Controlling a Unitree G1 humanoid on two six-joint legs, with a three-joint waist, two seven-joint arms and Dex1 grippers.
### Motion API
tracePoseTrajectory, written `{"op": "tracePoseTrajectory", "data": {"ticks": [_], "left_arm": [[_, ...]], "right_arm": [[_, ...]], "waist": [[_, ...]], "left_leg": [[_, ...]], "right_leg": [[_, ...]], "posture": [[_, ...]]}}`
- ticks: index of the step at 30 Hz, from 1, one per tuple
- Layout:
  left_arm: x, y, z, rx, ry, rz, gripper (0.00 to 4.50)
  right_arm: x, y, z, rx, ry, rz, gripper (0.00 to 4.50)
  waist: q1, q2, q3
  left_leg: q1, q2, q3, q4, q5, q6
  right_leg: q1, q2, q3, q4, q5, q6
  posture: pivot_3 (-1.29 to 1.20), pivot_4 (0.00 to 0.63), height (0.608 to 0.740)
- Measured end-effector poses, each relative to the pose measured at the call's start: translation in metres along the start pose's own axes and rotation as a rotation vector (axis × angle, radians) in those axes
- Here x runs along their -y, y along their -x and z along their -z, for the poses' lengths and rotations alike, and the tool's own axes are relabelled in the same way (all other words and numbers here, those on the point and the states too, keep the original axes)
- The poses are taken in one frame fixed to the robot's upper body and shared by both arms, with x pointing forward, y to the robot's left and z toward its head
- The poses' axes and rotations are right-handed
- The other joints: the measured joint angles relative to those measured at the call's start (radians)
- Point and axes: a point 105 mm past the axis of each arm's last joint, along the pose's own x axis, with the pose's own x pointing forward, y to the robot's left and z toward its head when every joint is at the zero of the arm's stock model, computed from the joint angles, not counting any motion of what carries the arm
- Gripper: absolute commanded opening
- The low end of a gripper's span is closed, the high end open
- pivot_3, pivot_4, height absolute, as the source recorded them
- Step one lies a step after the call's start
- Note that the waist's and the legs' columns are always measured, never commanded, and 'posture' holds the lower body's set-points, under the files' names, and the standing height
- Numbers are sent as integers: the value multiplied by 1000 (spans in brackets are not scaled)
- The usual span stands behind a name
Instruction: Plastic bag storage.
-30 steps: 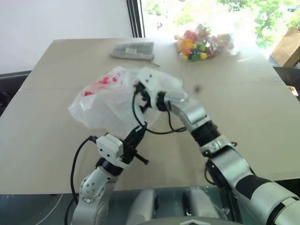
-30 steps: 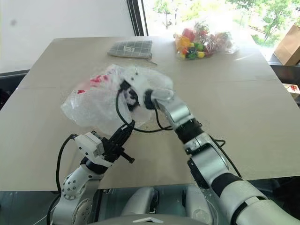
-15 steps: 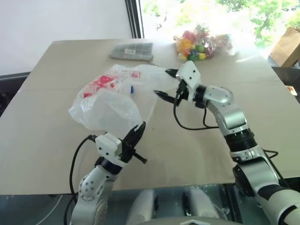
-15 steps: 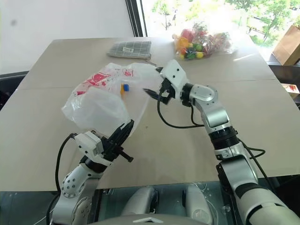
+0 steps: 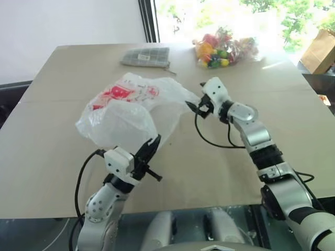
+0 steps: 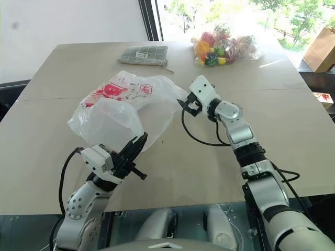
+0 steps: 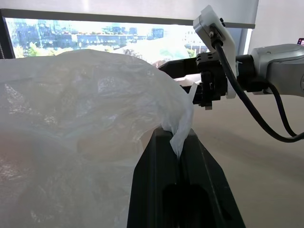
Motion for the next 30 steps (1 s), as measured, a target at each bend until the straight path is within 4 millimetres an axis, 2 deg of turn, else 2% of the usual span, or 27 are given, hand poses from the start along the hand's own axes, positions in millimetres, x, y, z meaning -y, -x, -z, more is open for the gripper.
{"op": "tracePoseTrajectory", "data": {"ticks": [6, 7, 11, 17, 19, 20, 21, 23, 25, 26, 27, 30], "left_arm": [[-1, 0, 1, -2, 0, -3, 0], [-1, 0, 1, -3, 0, -3, 0], [-2, -4, 0, 9, -6, 5, 0], [-4, -5, 3, -1, -3, 2, 0], [-6, -8, 1, 4, -4, 0, 0], [-11, -13, -3, 11, -4, 1, 0], [-16, -15, -6, 16, -10, -3, 0], [-39, -27, -22, 46, 0, -50, 0], [-60, -39, -45, 103, 13, -102, 0], [-71, -51, -62, 141, 32, -115, 0], [-86, -62, -95, 218, 10, -132, 0], [-105, -71, -172, 421, -24, -153, 0]], "right_arm": [[-5, 9, 8, -49, 5, -67, 185], [-9, 11, 13, -68, 2, -90, 62], [-20, 13, 27, -129, -29, -131, 62], [-20, 12, 19, -113, -44, -124, 62], [-18, 13, 17, -94, -131, -113, 62], [-16, 15, 10, -57, -263, -122, 62], [-15, 16, 5, -36, -309, -134, 62], [-8, 26, -15, 50, -496, -201, 62], [5, 34, -37, 134, -618, -243, 62], [17, 41, -49, 193, -711, -256, 62], [31, 49, -66, 261, -778, -270, 62], [59, 67, -102, 417, -873, -287, 62]], "waist": [[1, 0, 0], [1, 0, 0], [1, 0, 0], [1, 0, 0], [2, 0, 0], [5, 0, 0], [6, 0, 0], [8, 0, 0], [8, 0, 0], [11, -2, 3], [13, -5, 5], [9, -5, 5]], "left_leg": [[0, 0, 0, 0, 0, 0], [0, 0, 0, 0, 0, 0], [0, 0, 0, 0, 0, 0], [0, 0, 0, 0, 0, 0], [0, 0, 0, 0, 0, 0], [0, 0, -1, 0, 0, 0], [-1, 0, -1, 0, 0, 0], [-1, 0, -2, 1, 0, 0], [-2, 0, -2, 1, 0, 0], [-2, 0, -3, 3, 0, 0], [-4, 0, -5, 4, 0, 0], [-4, -1, -4, 2, 0, 0]], "right_leg": [[0, 0, 0, 0, 0, 0], [0, 0, 0, 0, 0, 0], [0, 0, 0, 0, 0, 0], [0, 0, 0, 0, 0, 0], [0, 0, 0, 0, 0, 0], [0, 0, 0, 0, 0, 0], [0, 0, -1, 0, 0, 0], [0, 0, -1, 0, 0, 0], [0, 0, -2, 0, 0, 0], [1, 0, -3, 2, 0, 0], [-1, 0, -5, 1, 1, -1], [0, 0, -6, -1, 1, -1]], "posture": [[0, 150, 740], [0, 150, 740], [0, 150, 740], [0, 150, 740], [0, 150, 740], [0, 150, 740], [0, 150, 740], [0, 150, 740], [0, 150, 740], [0, 150, 740], [0, 150, 740], [0, 150, 740]]}}
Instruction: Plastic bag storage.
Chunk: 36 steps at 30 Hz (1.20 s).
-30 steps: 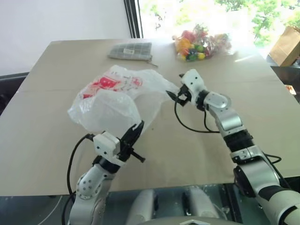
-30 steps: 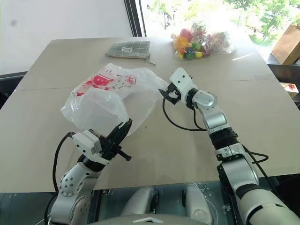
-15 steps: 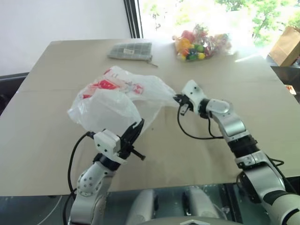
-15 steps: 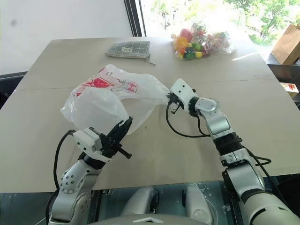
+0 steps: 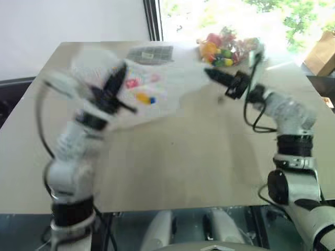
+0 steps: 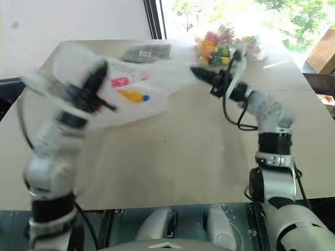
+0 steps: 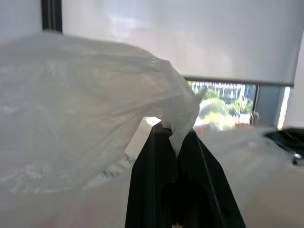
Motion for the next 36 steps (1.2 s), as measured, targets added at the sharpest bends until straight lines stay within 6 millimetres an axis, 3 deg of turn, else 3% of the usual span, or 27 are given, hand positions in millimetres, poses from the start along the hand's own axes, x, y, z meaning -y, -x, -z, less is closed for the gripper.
{"op": "tracePoseTrajectory", "data": {"ticks": [2, 5, 10, 15, 22, 25, 29, 32, 33, 36], "left_arm": [[-5, -9, -26, 71, -7, -4, 0], [-15, -20, -39, 98, 27, -13, 0], [-27, -27, -50, 138, 70, -31, 0], [-42, -27, -35, 116, 92, -87, 0], [-39, -21, -13, 68, 72, -67, 0], [-44, -11, -3, 27, 59, -92, 810], [-74, 15, 22, -78, 33, -235, 2602], [-102, 29, 20, -80, 14, -375, 3976], [-109, 33, 18, -81, 3, -409, 4449], [-136, 53, 10, -67, 9, -542, 4449]], "right_arm": [[-5, 3, -17, 69, -39, -24, 62], [-7, 8, -37, 155, -89, -33, 62], [-10, 7, -51, 205, -106, -26, 62], [-10, 14, -63, 277, -120, -32, 62], [-9, 20, -72, 310, -78, -13, 62], [1, 27, -66, 285, -56, 45, 884], [24, 46, -41, 219, -53, 154, 2783], [26, 50, -46, 245, -29, 171, 4206], [26, 52, -49, 254, -23, 174, 4500], [30, 60, -48, 264, -20, 206, 4500]], "waist": [[-7, 0, 0], [-14, 0, 0], [-14, 0, 0], [-13, 1, 0], [-13, 1, 0], [-13, 1, 0], [-14, 1, 0], [-13, 1, 0], [-13, 1, 0], [-12, 0, -1]], "left_leg": [[1, -1, 0, -2, 0, 1], [0, -1, 1, -2, 0, 1], [2, 0, 2, 0, 0, 0], [1, -1, 2, 0, 0, 0], [1, -1, 2, 0, 0, 0], [2, -1, 2, 0, 0, 0], [2, 0, 3, 0, 0, 0], [2, 0, 3, 0, 0, 0], [2, 0, 3, 0, 0, 0], [2, 0, 3, 0, 0, 0]], "right_leg": [[0, -1, -1, 0, 0, 0], [-1, -1, -1, 0, 0, 0], [-1, 0, 0, 1, 0, 0], [-1, 0, 1, 1, 0, 0], [-2, 0, 2, 1, 0, 0], [-1, 0, 4, 1, 0, 0], [-2, 0, 6, 2, 0, 0], [-2, 1, 6, 2, 0, 0], [-2, 1, 6, 2, 0, 0], [-2, 0, 6, 1, 0, 0]], "posture": [[0, 150, 740], [0, 150, 740], [0, 150, 740], [0, 150, 740], [0, 150, 740], [0, 150, 740], [0, 150, 740], [0, 150, 740], [0, 150, 740], [0, 150, 740]]}}
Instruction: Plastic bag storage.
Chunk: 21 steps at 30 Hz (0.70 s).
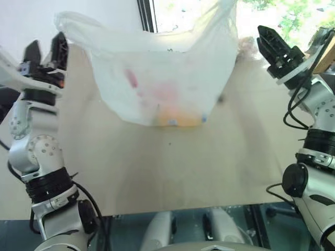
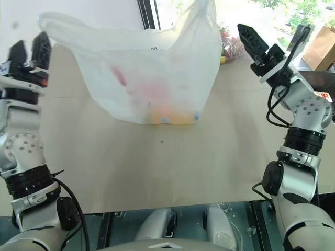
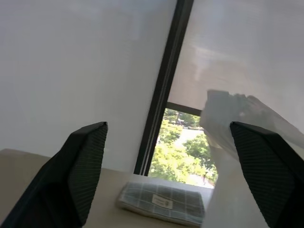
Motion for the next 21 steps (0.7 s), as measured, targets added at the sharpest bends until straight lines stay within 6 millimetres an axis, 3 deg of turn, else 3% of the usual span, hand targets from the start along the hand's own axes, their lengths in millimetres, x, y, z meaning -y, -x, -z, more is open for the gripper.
{"op": "tracePoseTrajectory", "data": {"ticks": [2, 4, 6, 8, 10, 12, 14, 16, 21], "left_arm": [[-17, 12, 2, -17, 16, -49, 4449], [-33, 38, 21, -126, -57, -64, 4449], [-38, 85, 54, -329, -141, -16, 4449], [-45, 145, 97, -576, -155, -9, 4449], [-42, 198, 125, -787, -215, 36, 4449], [-32, 209, 128, -813, -252, 98, 4449], [-17, 237, 133, -871, -287, 194, 4449], [-10, 253, 135, -885, -323, 241, 4449], [11, 263, 140, -859, -312, 340, 4449]], "right_arm": [[14, 15, 11, -32, -5, 62, 4500], [33, 35, 34, -106, 20, 165, 4500], [44, 62, 67, -216, 126, 256, 4500], [50, 96, 106, -334, 165, 307, 4500], [43, 121, 142, -459, 196, 271, 4500], [38, 131, 150, -526, 250, 232, 4500], [37, 164, 162, -651, 310, 221, 4500], [38, 181, 163, -673, 366, 206, 4500], [49, 200, 158, -745, 617, 133, 4500]], "waist": [[1, -1, -1], [0, -1, -1], [-4, 1, -4], [-3, 1, -3], [4, -1, -2], [14, 0, -2], [32, 1, -2], [33, 5, -4], [33, 6, -6]], "left_leg": [[0, 0, 0, 0, 0, 0], [0, 0, 0, -2, 0, 0], [1, 0, 0, -6, 0, 1], [0, -1, 1, -9, -1, 1], [-2, 0, 1, -7, 0, 0], [4, 0, 0, -7, -1, 1], [22, 0, 0, -10, -4, 5], [34, 1, 0, -16, -4, 6], [38, 2, 0, -17, -5, 7]], "right_leg": [[0, 0, 0, -1, 0, 0], [0, -1, 1, -1, 0, 0], [0, -1, 5, -1, 0, 0], [-3, -1, 6, -2, 0, 0], [-6, -1, 6, -1, 0, 0], [-1, -1, 5, -1, 2, -2], [20, -2, 4, -7, 2, -2], [32, -2, 4, -19, 2, -2], [37, -2, 3, -21, 2, -2]], "posture": [[0, 150, 740], [0, 150, 740], [0, 150, 740], [0, 150, 740], [0, 150, 740], [0, 150, 740], [0, 150, 740], [0, 150, 740], [0, 150, 740]]}}
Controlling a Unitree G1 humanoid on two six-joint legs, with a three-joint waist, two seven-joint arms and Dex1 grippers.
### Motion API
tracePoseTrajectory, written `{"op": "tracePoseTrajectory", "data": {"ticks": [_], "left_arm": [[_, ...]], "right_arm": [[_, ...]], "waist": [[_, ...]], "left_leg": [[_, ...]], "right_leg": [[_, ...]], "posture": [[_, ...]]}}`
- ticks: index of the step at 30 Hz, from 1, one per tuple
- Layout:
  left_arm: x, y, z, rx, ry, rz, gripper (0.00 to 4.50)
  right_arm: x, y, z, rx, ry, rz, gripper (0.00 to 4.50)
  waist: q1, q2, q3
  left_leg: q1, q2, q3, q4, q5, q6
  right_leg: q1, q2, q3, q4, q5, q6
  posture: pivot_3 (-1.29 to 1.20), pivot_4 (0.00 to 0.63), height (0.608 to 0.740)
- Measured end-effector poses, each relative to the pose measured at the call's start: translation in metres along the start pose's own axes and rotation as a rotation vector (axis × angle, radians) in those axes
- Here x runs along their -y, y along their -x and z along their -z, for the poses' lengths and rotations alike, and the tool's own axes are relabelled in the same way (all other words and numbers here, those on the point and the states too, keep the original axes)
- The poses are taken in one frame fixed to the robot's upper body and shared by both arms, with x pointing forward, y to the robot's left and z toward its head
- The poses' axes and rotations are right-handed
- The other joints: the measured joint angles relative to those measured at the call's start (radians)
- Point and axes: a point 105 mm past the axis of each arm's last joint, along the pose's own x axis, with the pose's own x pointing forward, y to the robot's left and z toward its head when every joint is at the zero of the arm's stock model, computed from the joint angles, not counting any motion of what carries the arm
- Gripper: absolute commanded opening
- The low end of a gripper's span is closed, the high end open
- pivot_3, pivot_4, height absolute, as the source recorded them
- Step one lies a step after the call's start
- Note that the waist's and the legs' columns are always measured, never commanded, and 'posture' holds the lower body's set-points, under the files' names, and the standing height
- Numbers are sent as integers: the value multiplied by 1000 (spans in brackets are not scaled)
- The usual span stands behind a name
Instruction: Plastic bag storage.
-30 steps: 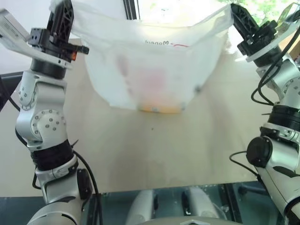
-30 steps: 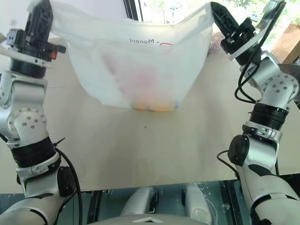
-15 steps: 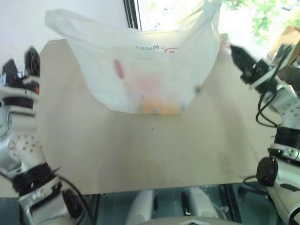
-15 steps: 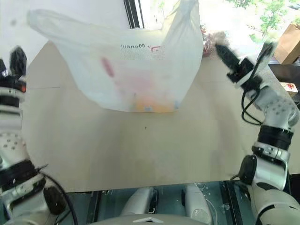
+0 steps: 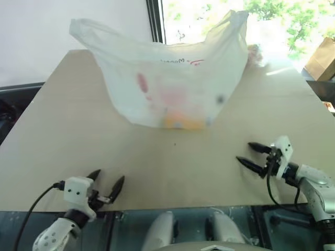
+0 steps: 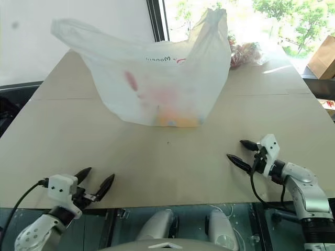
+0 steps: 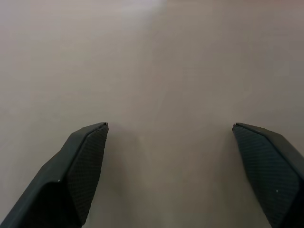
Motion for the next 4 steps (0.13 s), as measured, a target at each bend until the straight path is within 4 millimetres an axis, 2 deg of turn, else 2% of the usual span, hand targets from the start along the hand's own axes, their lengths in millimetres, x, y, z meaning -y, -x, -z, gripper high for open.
{"op": "tracePoseTrajectory", "data": {"ticks": [4], "left_arm": [[28, -6, -4, 49, 4, 68, 4449]], "right_arm": [[1, 3, 3, 55, 68, -8, 4500]], "waist": [[-1, -2, -1]], "left_leg": [[-1, 0, 0, 0, -1, 1]], "right_leg": [[0, 0, 0, -1, 0, 0]], "posture": [[0, 150, 740]]}}
